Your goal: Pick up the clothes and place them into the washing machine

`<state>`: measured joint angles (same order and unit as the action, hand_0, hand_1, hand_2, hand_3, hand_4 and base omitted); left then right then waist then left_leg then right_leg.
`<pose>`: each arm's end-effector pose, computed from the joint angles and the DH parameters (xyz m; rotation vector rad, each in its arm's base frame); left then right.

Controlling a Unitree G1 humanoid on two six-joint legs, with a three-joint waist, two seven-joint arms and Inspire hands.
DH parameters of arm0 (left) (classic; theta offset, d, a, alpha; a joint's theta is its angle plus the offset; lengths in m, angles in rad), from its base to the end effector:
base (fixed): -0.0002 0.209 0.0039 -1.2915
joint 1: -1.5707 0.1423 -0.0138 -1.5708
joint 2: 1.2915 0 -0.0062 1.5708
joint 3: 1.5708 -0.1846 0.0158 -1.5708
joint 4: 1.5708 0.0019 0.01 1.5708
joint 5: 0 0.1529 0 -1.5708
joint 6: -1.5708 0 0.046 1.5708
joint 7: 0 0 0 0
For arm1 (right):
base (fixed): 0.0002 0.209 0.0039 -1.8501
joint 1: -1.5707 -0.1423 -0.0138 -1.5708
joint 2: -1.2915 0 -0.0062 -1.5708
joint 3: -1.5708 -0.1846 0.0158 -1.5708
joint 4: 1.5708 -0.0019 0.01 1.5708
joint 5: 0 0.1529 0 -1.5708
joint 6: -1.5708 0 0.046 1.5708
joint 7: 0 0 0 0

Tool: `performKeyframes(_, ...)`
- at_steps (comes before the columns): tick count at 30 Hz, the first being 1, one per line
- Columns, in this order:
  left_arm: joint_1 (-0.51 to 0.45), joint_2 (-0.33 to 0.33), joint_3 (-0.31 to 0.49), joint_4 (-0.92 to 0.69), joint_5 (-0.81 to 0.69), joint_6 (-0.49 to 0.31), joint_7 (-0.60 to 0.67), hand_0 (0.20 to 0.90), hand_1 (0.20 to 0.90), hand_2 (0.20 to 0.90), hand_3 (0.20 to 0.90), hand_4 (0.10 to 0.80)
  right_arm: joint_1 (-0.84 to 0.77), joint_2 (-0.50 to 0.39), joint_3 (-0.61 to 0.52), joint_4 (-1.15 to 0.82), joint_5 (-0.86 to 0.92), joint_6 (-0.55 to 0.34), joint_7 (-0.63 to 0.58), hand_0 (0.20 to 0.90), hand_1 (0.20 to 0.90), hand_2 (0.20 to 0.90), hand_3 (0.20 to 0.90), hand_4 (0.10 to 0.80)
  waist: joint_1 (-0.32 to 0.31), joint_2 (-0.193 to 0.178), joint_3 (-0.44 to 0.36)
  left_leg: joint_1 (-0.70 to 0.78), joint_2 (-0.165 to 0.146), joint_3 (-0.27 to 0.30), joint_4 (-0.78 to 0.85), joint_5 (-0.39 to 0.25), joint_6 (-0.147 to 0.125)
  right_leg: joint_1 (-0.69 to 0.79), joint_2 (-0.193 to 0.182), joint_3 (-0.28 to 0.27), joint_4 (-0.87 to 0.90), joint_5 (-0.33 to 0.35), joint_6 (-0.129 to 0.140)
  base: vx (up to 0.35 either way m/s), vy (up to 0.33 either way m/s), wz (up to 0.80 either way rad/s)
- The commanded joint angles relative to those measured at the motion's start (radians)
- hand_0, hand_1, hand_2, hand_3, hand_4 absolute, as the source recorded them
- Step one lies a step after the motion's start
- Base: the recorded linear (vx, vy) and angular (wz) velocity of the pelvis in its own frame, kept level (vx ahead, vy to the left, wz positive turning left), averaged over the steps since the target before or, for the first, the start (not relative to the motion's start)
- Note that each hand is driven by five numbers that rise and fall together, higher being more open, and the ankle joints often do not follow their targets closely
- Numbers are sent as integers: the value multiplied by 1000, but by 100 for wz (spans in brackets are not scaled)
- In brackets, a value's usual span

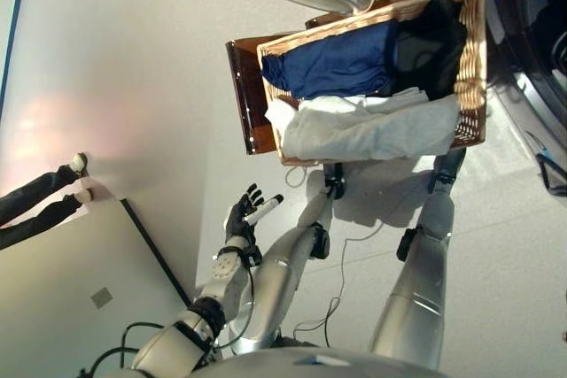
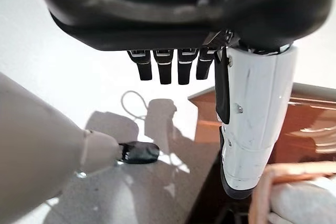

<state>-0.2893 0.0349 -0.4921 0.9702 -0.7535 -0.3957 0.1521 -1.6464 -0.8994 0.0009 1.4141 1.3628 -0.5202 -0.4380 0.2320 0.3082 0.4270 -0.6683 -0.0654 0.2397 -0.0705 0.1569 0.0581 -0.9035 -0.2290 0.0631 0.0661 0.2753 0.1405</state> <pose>0.2152 0.0971 -0.0640 -0.3395 0.4345 0.0458 0.3020 -0.3530 0.3762 1.1988 -0.8962 -0.8986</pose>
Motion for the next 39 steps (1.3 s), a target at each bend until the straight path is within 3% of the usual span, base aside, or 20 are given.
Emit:
performKeyframes(1, 7, 76, -3, 31, 4, -23, 41, 900, 900, 900, 900, 800, -72, -102, 204, -84, -104, -57, 12, 900, 900, 900, 900, 800, 22, 72, -38, -5, 60, -81, -12, -3, -117, -22, 34, -38, 218, -217, 9, 0, 0, 0)
performKeyframes(9, 10, 83, 5, 13, 12, -28, 51, 900, 900, 900, 900, 800, -31, -92, 212, -87, -204, -22, -38, 900, 900, 900, 900, 800, 24, 56, -36, -9, 58, -84, -12, -3, -119, -4, 34, -51, 191, -204, 8, 0, 0, 0)
performKeyframes(14, 17, 98, 5, -28, 28, -32, 58, 900, 900, 900, 900, 800, -12, -92, 255, -52, -355, 43, -103, 900, 900, 900, 900, 800, 30, 48, -32, -16, 60, -88, -11, 0, -118, 3, 35, -57, 177, -198, 7, -30, -2, 7)
performKeyframes(17, 18, 117, 3, -80, 61, -45, 71, 900, 900, 900, 900, 800, 14, -91, 360, -20, -689, 151, -253, 900, 900, 900, 900, 800, 37, 45, -25, -27, 59, -87, -6, 7, -117, -2, 34, -58, 173, -188, 6, -48, -9, 12)
performKeyframes(20, 15, 124, 12, -112, 81, -55, 93, 900, 900, 900, 900, 800, 52, -81, 389, -41, -867, 207, -363, 900, 900, 900, 900, 800, 37, 45, -21, -35, 58, -85, -4, 9, -116, -5, 32, -61, 170, -181, 5, -32, 1, 3)
performKeyframes(21, 10, 130, 19, -132, 97, -62, 112, 900, 900, 900, 900, 800, 74, -73, 411, -20, -987, 286, -411, 900, 900, 900, 900, 800, 39, 39, -23, -42, 56, -88, -1, 12, -115, -5, 33, -60, 165, -175, 4, -41, 7, 3)
performKeyframes(22, 10, 130, 20, -133, 98, -61, 112, 900, 900, 900, 900, 800, 73, -72, 412, -22, -989, 288, -413, 900, 900, 900, 900, 800, 39, 39, -23, -43, 56, -88, -1, 11, -115, -6, 33, -60, 165, -175, 4, -42, 3, 8)
performKeyframes(25, 3, 127, 34, -158, 104, -69, 130, 900, 900, 900, 900, 800, 110, -58, 497, 0, -1226, 423, -486, 900, 900, 900, 900, 800, 42, 32, -22, -54, 52, -89, 9, 14, -112, -7, 34, -62, 162, -166, 2, -40, 6, 10)
performKeyframes(27, 0, 124, 38, -164, 104, -69, 135, 900, 900, 900, 900, 800, 126, -48, 484, 3, -1252, 446, -497, 900, 900, 900, 900, 800, 42, 30, -23, -56, 51, -90, 13, 13, -111, -7, 34, -63, 162, -165, 2, -28, 6, 9)
performKeyframes(28, -8, 116, 37, -174, 107, -69, 151, 900, 900, 900, 900, 800, 146, -27, 487, 28, -1311, 507, -541, 900, 900, 900, 900, 800, 46, 29, -24, -58, 50, -94, 16, 14, -110, -5, 33, -63, 161, -163, 1, -20, 4, 6)
performKeyframes(33, -30, 98, 55, -173, 120, -69, 177, 900, 900, 900, 900, 800, 282, 42, 442, -36, -1421, 548, -591, 900, 900, 900, 900, 800, 41, 16, -17, -58, 50, -99, 26, 12, -110, 8, 36, -65, 154, -159, -1, -25, -2, -1)
performKeyframes(39, -50, 81, 59, -153, 150, -84, 205, 900, 900, 900, 900, 800, 394, 124, 381, -121, -1478, 515, -649, 900, 900, 900, 900, 800, 30, -7, -9, -55, 52, -115, 33, 12, -109, 32, 41, -70, 145, -158, -5, 0, 0, 0)
